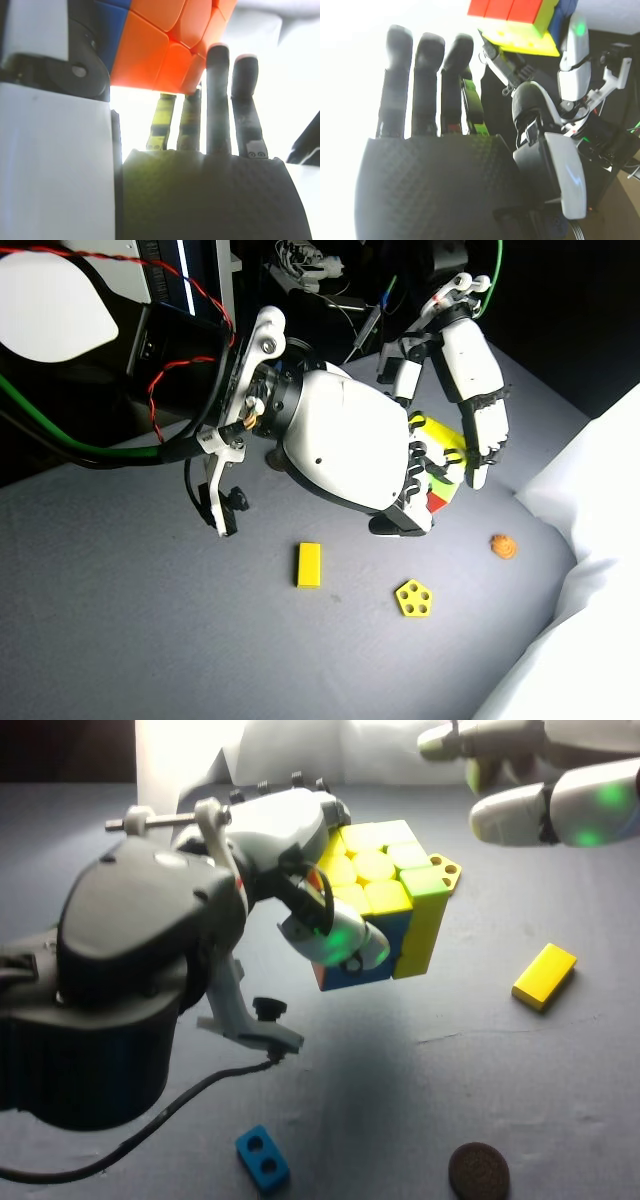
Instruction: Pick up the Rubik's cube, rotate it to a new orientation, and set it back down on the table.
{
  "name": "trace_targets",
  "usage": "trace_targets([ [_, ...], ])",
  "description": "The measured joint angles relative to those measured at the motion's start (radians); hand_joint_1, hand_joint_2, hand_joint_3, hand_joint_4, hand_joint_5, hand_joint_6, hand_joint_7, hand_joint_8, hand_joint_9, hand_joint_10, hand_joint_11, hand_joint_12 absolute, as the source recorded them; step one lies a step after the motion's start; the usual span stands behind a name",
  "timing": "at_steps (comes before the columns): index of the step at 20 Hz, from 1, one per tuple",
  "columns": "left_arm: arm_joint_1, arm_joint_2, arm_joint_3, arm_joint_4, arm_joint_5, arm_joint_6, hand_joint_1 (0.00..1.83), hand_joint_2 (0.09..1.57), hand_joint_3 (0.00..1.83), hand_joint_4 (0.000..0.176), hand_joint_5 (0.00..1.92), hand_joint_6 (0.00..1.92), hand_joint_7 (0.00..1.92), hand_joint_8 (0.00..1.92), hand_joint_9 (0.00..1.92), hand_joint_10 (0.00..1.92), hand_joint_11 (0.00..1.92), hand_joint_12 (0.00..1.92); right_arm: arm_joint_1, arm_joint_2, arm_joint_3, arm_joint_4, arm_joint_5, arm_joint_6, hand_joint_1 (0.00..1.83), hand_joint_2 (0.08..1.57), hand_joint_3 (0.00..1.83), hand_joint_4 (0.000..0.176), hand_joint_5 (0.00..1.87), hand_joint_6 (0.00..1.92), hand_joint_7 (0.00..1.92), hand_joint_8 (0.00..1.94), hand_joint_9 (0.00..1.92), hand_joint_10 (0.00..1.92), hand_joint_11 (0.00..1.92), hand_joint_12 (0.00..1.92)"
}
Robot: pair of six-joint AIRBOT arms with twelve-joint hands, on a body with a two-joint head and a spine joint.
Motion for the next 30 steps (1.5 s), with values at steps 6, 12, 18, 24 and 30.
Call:
trace_targets([
  [6, 0.089, 0.000, 0.011, 0.160, 0.002, -0.171, 1.05, 1.27, 0.00, 0.000, 0.67, 1.45, 0.25, 1.63, 0.25, 1.67, 0.21, 1.86, -0.044, 0.001, -0.002, 0.101, 0.098, -0.156, 0.00, 1.26, 0.00, 0.000, 0.00, 0.00, 0.00, 0.00, 0.00, 0.00, 0.00, 0.00],
  [12, 0.153, -0.001, 0.037, 0.266, 0.005, -0.284, 1.06, 1.28, 0.00, 0.000, 0.66, 1.47, 0.25, 1.63, 0.24, 1.69, 0.17, 1.87, -0.062, -0.001, -0.011, 0.104, 0.105, -0.187, 0.00, 1.27, 0.00, 0.000, 0.00, 0.00, 0.00, 0.00, 0.00, 0.00, 0.00, 0.00],
  [18, 0.201, -0.022, 0.063, 0.311, 0.017, -0.344, 1.06, 1.28, 0.00, 0.000, 0.65, 1.47, 0.25, 1.60, 0.24, 1.66, 0.16, 1.88, -0.073, -0.003, -0.019, 0.105, 0.096, -0.204, 0.00, 1.25, 0.00, 0.000, 0.00, 0.00, 0.02, 0.01, 0.00, 0.00, 0.00, 0.00],
  [24, 0.260, -0.045, 0.087, 0.397, 0.020, -0.433, 1.04, 1.28, 0.00, 0.000, 0.65, 1.48, 0.24, 1.63, 0.24, 1.68, 0.18, 1.87, -0.080, -0.004, -0.019, 0.105, 0.096, -0.212, 0.00, 1.26, 0.00, 0.000, 0.00, 0.00, 0.00, 0.00, 0.00, 0.00, 0.00, 0.00],
  [30, 0.309, -0.045, 0.089, 0.438, -0.013, -0.488, 1.04, 1.28, 0.00, 0.000, 0.65, 1.47, 0.25, 1.61, 0.24, 1.66, 0.16, 1.88, -0.080, -0.002, -0.029, 0.105, 0.085, -0.217, 0.00, 1.26, 0.00, 0.000, 0.00, 0.00, 0.00, 0.00, 0.00, 0.00, 0.00, 0.00],
])
